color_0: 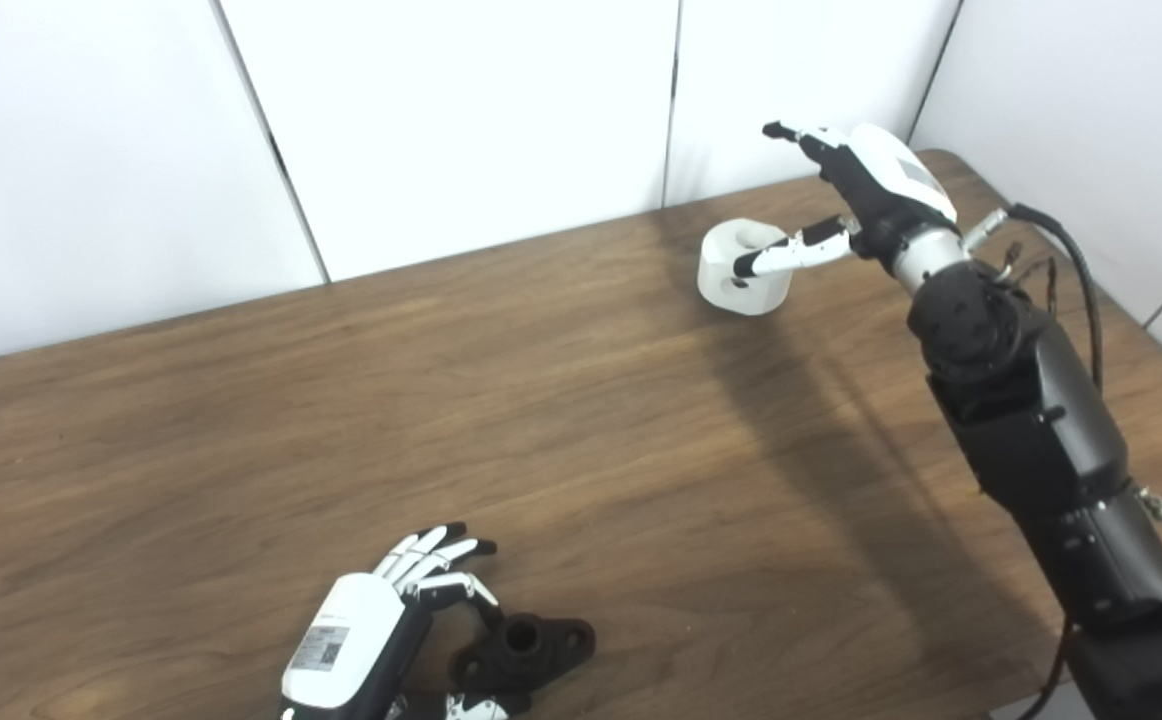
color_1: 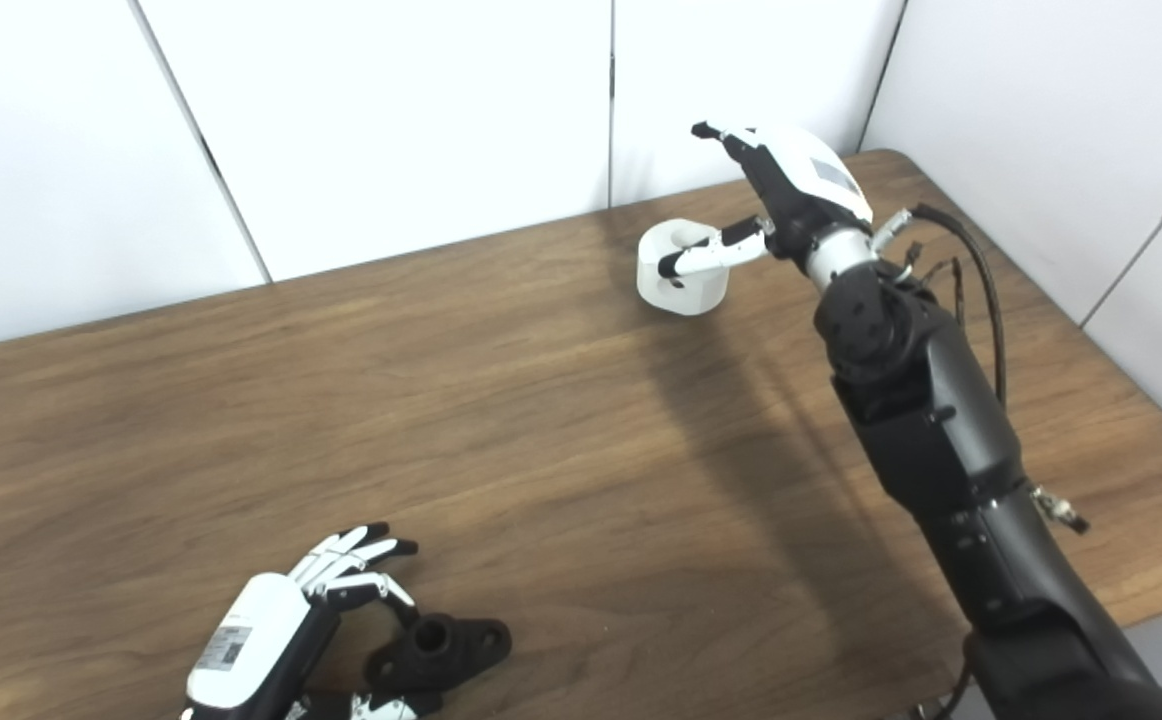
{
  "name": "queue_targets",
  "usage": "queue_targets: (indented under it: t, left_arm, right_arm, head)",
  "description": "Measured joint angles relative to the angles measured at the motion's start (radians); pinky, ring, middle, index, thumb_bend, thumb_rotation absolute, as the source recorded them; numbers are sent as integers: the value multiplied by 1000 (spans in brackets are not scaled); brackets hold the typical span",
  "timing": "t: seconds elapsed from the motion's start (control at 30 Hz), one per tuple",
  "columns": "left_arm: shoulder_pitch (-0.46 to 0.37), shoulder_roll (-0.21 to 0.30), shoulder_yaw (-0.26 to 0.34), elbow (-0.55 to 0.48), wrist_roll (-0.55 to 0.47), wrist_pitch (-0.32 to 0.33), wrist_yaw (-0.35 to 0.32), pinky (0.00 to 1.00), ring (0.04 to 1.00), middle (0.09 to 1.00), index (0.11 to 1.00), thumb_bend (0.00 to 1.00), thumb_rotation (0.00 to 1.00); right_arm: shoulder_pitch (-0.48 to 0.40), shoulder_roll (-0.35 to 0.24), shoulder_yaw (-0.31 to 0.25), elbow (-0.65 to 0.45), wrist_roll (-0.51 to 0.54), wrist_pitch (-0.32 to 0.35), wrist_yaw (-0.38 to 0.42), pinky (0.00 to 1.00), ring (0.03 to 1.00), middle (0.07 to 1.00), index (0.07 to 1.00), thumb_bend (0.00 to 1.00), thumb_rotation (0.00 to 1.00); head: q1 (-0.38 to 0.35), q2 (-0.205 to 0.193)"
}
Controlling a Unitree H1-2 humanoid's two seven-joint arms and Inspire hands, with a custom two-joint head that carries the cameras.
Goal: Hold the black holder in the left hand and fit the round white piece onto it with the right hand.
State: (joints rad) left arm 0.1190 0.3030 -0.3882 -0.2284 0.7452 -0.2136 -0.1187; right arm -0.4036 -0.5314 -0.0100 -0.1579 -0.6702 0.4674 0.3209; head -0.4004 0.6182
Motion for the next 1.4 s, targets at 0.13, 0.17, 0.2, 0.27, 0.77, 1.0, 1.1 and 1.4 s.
queue_targets:
  t: [0.13,0.17,0.2,0.27,0.77,1.0,1.1,1.4]
  left_arm:
    - [1,0,-2,0,2,1,0,924,932,848,492,506,61]
    - [2,0,-2,0,3,1,0,924,932,848,493,506,61]
    - [2,0,-2,0,4,1,0,924,931,847,493,506,61]
    - [2,0,-2,0,5,2,0,924,930,847,493,507,60]
    - [9,-2,-5,-12,13,16,-3,930,931,848,493,507,60]
    - [10,-4,-6,-16,13,23,-5,927,930,850,492,507,60]
    - [10,-6,-6,-17,14,25,-5,931,931,852,492,507,60]
    - [12,-6,-8,-22,15,35,-7,927,932,852,493,507,59]
  right_arm:
    - [-44,-15,16,69,-20,0,8,833,955,917,884,853,299]
    - [-50,-19,22,76,-23,0,14,835,954,916,882,857,305]
    - [-55,-22,29,80,-25,0,20,839,957,916,882,861,312]
    - [-65,-26,42,96,-35,0,34,847,960,915,880,869,325]
    - [-113,-25,61,208,-176,0,221,895,964,902,896,904,382]
    - [-146,10,62,245,-239,1,281,812,920,863,873,933,352]
    - [-152,19,64,259,-244,1,278,809,919,857,876,931,353]
    - [-153,24,104,288,-253,1,273,857,940,860,886,914,363]
  head:
    - [6,8]
    - [6,8]
    - [11,9]
    - [14,11]
    - [21,18]
    - [25,17]
    - [26,17]
    - [29,17]
